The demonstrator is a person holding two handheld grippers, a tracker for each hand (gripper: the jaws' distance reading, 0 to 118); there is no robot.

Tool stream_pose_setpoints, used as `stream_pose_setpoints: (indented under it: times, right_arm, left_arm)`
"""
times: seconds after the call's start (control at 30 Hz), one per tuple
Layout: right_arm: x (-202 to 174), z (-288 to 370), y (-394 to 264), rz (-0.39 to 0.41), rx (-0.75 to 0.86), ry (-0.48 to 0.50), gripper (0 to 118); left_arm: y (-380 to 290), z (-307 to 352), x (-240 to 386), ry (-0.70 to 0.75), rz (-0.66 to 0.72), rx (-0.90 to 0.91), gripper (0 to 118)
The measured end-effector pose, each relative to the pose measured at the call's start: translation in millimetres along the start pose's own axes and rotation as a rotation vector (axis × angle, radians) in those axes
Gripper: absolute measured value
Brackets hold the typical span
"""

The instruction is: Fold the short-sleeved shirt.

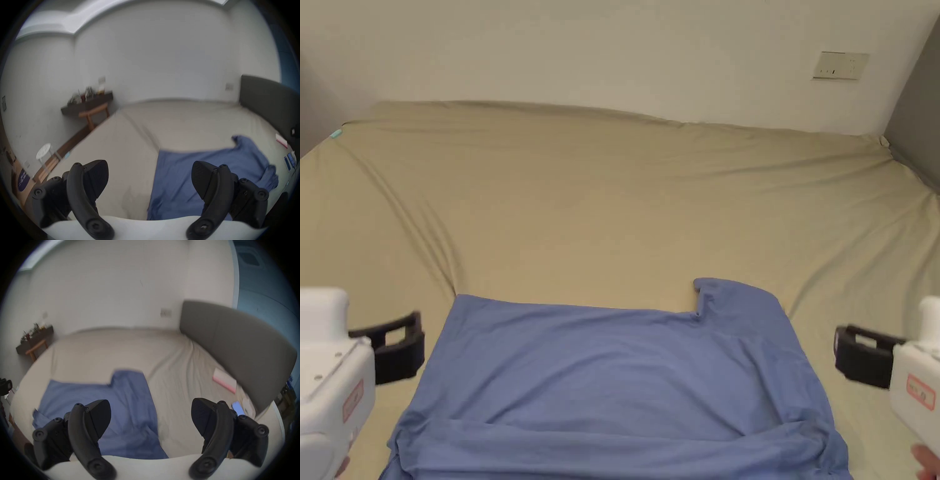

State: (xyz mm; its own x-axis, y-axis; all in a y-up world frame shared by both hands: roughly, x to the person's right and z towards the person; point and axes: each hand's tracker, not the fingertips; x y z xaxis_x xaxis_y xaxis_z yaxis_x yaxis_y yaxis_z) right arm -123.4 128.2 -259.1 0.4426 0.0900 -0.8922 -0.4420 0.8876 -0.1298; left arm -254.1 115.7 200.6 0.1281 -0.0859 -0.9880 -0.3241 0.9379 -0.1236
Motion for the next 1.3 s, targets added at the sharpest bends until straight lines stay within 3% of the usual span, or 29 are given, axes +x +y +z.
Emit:
stream_pose_setpoints:
  times: [0.17, 0.27, 0.3, 0.33, 0.37, 0.4, 0.43, 0.53, 0.77, 0.9, 1.1, 1.13, 1.17, 1.23, 1.27, 1.3]
  right_arm:
    - [-48, 52, 47, 0.084, 0.238, 0.066, 105]
    - [-73, 62, 58, 0.144, 0.299, 0.097, 105]
    - [-82, 65, 60, 0.161, 0.319, 0.12, 98]
    - [-85, 63, 59, 0.172, 0.333, 0.143, 85]
    - [-92, 64, 59, 0.184, 0.342, 0.145, 58]
    - [-99, 64, 59, 0.188, 0.362, 0.148, 18]
    - [-104, 63, 58, 0.19, 0.371, 0.145, 0]
    - [-112, 51, 56, 0.242, 0.358, 0.149, 0]
    - [-114, 10, 43, 0.254, 0.299, 0.157, 0]
    - [-108, -20, 29, 0.263, 0.225, 0.155, 0]
    - [-83, -66, 7, 0.268, 0.115, 0.112, 0]
    - [-79, -73, 4, 0.261, 0.098, 0.105, 0]
    - [-74, -80, 3, 0.258, 0.085, 0.097, 0]
    - [-65, -92, -1, 0.257, 0.065, 0.071, 0]
    - [-62, -94, -2, 0.257, 0.055, 0.068, 0]
    - [-57, -98, -4, 0.254, 0.045, 0.068, 0]
  left_arm:
    - [51, 36, 33, -0.076, -0.02, 0.201, 102]
    - [65, 48, 53, -0.084, -0.057, 0.271, 82]
    - [69, 50, 59, -0.089, -0.07, 0.27, 72]
    - [71, 50, 64, -0.098, -0.074, 0.279, 63]
    - [71, 47, 67, -0.107, -0.075, 0.285, 49]
    - [73, 45, 71, -0.11, -0.077, 0.284, 22]
    - [74, 43, 75, -0.109, -0.079, 0.284, 8]
    - [72, 31, 82, -0.125, -0.102, 0.276, 4]
    - [58, -12, 88, -0.136, -0.112, 0.203, 0]
    - [26, -63, 80, -0.178, -0.117, 0.042, 0]
    - [-54, -177, 46, -0.106, -0.116, -0.315, 0]
    - [-63, -196, 42, -0.083, -0.114, -0.346, 1]
    - [-69, -215, 37, -0.076, -0.107, -0.383, 12]
    - [-77, -253, 31, -0.063, -0.101, -0.449, 92]
    - [-79, -270, 27, -0.059, -0.074, -0.448, 114]
    - [-79, -283, 26, -0.035, -0.069, -0.425, 117]
